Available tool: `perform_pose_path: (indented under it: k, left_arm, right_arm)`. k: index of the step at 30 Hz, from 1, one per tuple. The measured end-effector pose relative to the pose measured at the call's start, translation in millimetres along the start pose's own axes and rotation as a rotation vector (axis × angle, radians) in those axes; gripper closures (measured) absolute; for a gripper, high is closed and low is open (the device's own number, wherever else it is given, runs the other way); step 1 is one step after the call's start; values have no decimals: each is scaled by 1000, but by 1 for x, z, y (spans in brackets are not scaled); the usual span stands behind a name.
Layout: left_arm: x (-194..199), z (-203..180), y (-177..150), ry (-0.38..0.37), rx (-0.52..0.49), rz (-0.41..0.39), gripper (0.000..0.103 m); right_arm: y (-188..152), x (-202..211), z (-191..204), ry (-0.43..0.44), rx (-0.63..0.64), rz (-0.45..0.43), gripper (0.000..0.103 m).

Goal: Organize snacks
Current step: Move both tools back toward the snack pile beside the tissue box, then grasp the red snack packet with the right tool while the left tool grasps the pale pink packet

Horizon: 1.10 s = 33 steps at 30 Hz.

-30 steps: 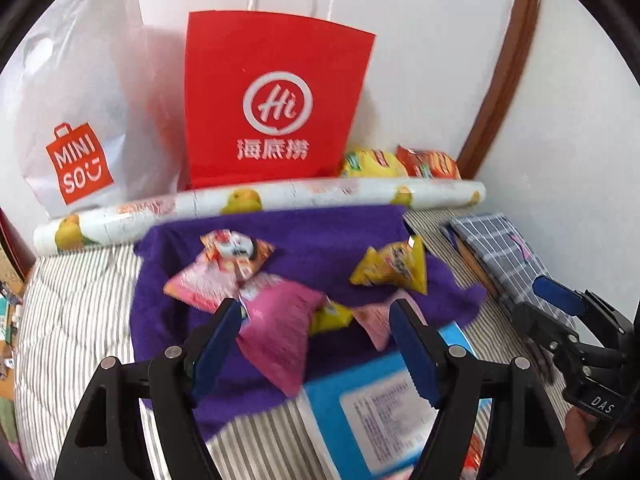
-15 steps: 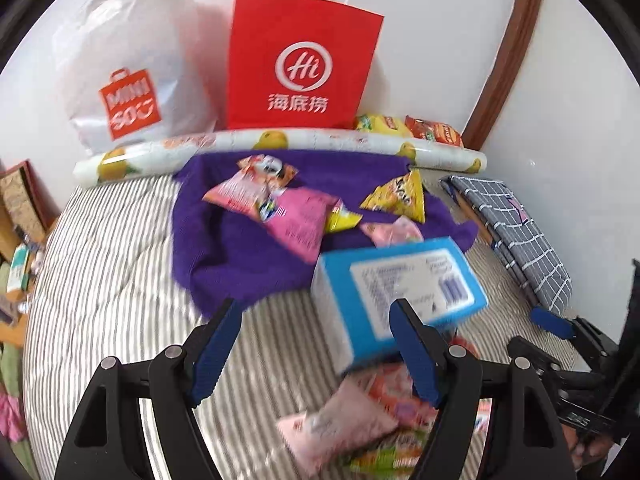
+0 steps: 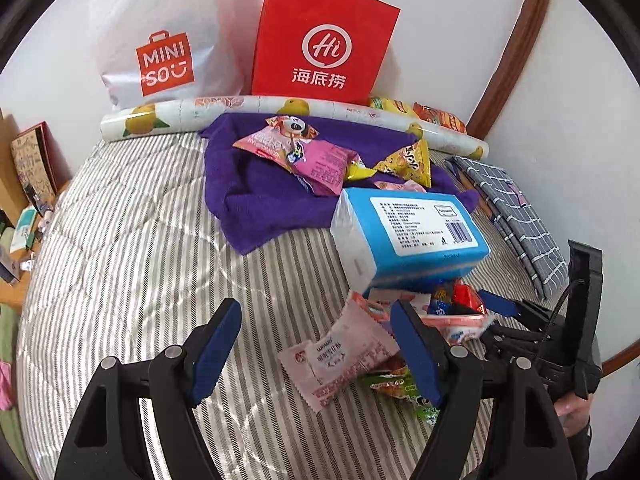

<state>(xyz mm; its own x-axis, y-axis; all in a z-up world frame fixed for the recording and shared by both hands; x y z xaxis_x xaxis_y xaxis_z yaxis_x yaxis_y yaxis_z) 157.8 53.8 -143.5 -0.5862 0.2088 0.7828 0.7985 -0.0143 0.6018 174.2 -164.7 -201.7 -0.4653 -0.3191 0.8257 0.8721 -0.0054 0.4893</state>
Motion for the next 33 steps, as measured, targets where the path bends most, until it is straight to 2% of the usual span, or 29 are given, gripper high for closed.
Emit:
perform_pose_path:
  k: [2,3,6,9,11,14,17,22,30,33]
  left_arm:
    - [-3,1,-3,-9,12,5,28]
    - [-5,1,-4,-16,18,10,28]
    - [-11,-2,-9,-51,15,24,28]
    - [-19,-3,-13,-46,3,32,28]
    - [-27,-2,-14,-51,12,46,28]
    - [-40,-3,-15,-101,35,71,29]
    - [-53,-10,-18,-162,15,104,29]
    - [-58,-18,-27,-156,-44,120,31]
    - [-42,-18,-47,-162,-95,127,30]
    - [-41,-21,-51,-128,-126,119,31]
  right_arm:
    - [0,1,3,52,10,4,58]
    - [0,3,2,71,-3,15,60]
    - [1,16,-5,14,15,-25,60]
    - [0,31,-15,-57,51,-72,60]
    - [-4,34,-24,-80,54,-73,60]
    - [-11,30,-37,-108,45,-57,60]
    - [-17,24,-45,-106,32,-47,59]
    - [-19,24,-44,-104,36,-66,59]
    - [-21,23,-42,-106,67,-80,57]
    - [-21,23,-41,-107,70,-86,57]
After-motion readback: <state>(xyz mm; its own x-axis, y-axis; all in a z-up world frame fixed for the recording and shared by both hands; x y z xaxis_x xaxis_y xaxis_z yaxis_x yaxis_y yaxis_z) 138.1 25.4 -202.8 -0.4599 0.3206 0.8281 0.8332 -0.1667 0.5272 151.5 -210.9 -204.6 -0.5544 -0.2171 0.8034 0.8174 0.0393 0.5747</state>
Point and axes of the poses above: each gripper's, at about its wrist camera, not at the fingertips, and x roughly against the way its jaws point, z to its left, y to its top, the point moved 5 cm from there along -x, roughly the way its jaws point, and after that the axes turned 5 degrees about -x, right-handed, at the moved point
